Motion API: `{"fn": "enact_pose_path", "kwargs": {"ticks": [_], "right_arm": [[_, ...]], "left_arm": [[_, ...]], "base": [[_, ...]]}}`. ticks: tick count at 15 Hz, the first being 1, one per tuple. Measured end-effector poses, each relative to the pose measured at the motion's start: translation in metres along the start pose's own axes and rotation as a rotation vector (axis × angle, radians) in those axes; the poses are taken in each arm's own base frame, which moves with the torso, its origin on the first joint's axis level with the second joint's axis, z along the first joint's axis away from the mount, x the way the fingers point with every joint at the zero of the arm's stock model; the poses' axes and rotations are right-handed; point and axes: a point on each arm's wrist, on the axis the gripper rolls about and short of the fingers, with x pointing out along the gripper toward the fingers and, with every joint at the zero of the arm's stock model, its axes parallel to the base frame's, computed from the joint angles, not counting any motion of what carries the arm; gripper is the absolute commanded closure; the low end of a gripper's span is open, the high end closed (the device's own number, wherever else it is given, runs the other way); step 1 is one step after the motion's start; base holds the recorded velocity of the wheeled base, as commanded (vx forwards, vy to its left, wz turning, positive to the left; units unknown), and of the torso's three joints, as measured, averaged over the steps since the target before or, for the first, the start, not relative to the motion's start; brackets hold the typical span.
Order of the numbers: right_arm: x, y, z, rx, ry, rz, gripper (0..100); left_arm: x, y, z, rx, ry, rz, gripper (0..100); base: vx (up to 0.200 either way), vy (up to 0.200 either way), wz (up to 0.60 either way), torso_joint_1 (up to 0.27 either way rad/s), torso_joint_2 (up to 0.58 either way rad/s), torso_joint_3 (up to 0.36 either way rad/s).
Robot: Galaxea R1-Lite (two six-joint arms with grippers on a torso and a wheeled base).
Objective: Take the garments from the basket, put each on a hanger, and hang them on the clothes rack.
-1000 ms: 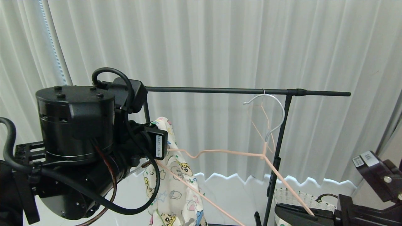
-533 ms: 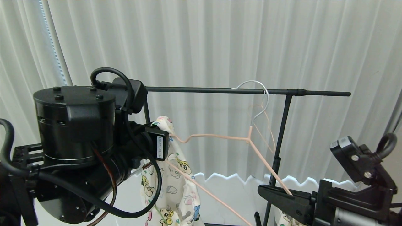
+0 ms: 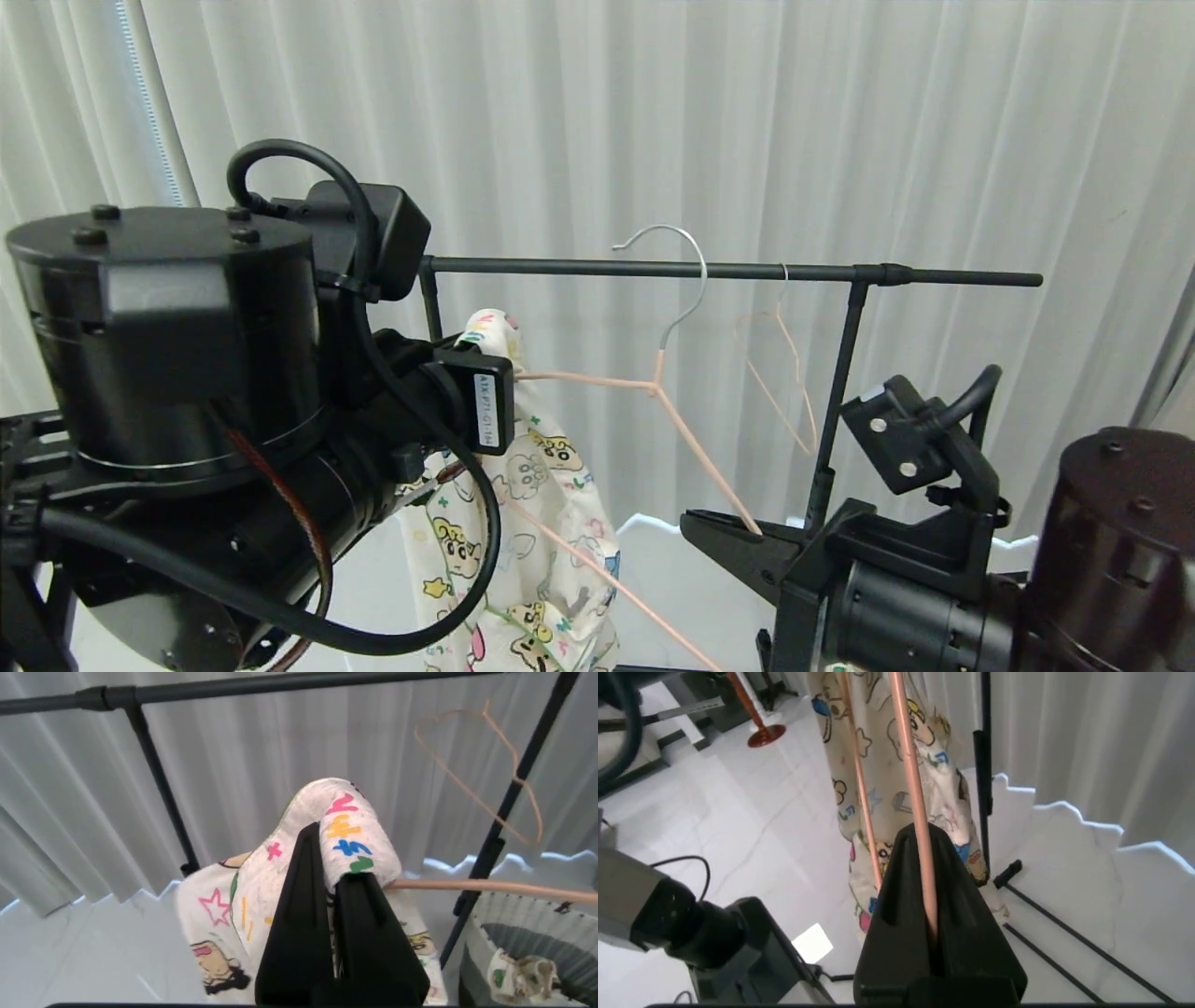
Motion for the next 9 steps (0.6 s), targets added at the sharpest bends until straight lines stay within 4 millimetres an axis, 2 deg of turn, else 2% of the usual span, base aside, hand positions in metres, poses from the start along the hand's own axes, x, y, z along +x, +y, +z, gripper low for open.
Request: {"fn": "enact_pose_path", "kwargs": {"ticks": [9], "right_arm": [[0.037,0.017,-0.005,-0.002,-0.007,0.005,100]], "left_arm": [[-0.021,-0.025,0.014,-0.01,-0.053,-0.099,100]], "base": [[0.0,0.0,0.0,0.0,0.0,0.0]]}}
